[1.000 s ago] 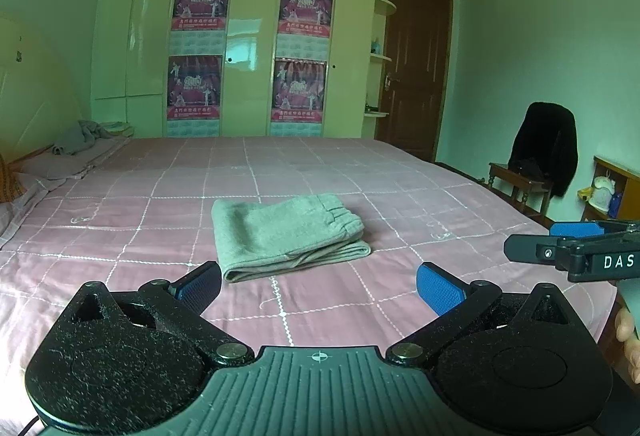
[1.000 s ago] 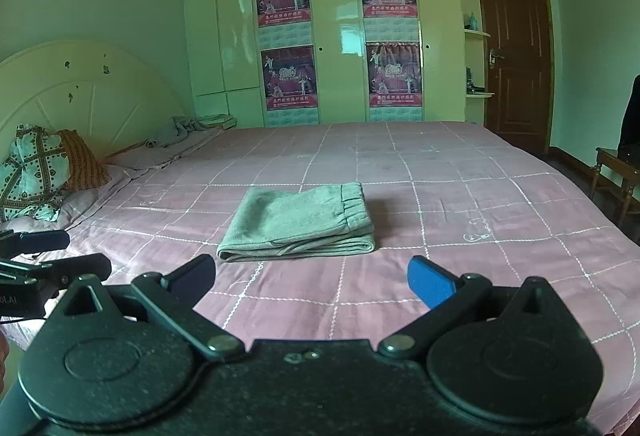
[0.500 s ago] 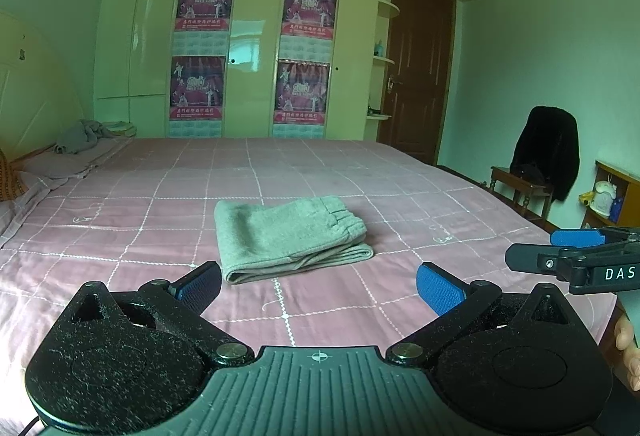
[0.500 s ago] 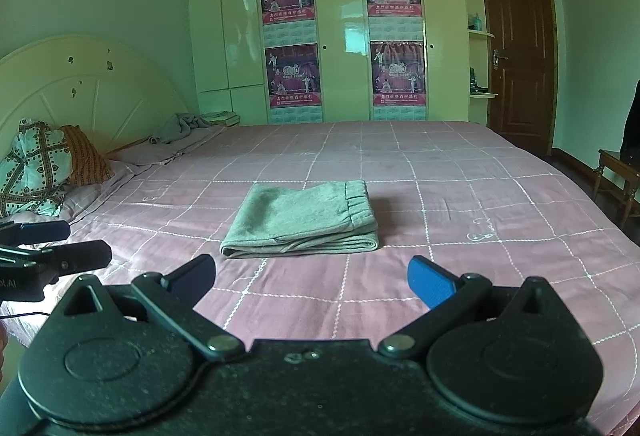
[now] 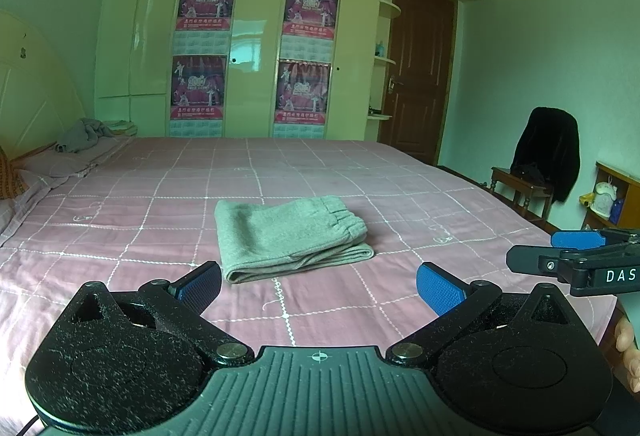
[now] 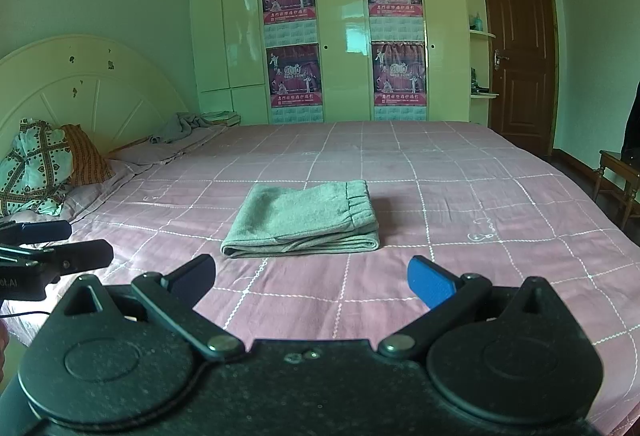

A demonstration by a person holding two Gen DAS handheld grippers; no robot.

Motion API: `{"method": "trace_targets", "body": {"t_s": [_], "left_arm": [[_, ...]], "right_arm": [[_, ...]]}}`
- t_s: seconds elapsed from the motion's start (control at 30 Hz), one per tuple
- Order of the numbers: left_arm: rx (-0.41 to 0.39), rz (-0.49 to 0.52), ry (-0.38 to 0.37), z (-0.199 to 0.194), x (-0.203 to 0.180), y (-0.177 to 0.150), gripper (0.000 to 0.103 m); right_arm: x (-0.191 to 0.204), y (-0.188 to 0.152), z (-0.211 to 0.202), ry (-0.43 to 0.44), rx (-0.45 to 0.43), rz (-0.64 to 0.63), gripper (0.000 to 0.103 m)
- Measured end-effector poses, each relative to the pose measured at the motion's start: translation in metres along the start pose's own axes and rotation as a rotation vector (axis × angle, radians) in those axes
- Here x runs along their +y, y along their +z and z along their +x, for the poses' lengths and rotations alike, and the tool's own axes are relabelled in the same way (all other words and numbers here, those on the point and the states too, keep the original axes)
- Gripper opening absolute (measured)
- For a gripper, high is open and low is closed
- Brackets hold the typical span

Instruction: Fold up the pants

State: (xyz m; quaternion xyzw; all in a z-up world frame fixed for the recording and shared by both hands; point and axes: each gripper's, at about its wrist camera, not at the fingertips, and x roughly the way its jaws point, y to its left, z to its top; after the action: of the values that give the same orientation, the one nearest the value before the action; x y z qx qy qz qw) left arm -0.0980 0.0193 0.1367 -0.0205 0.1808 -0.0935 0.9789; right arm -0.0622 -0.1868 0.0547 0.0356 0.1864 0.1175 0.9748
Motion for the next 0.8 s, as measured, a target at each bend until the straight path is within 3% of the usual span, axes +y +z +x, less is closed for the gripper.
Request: {"method": "trace_targets", "body": {"t_s": [0.8], "left_arm": [[-0.003,0.009,0.0,0.0,-0.0018,-0.0006,0.103]], "right_arm": [[-0.002,0.0,0.0004,-0.003,0.0,0.003,0.103]]}}
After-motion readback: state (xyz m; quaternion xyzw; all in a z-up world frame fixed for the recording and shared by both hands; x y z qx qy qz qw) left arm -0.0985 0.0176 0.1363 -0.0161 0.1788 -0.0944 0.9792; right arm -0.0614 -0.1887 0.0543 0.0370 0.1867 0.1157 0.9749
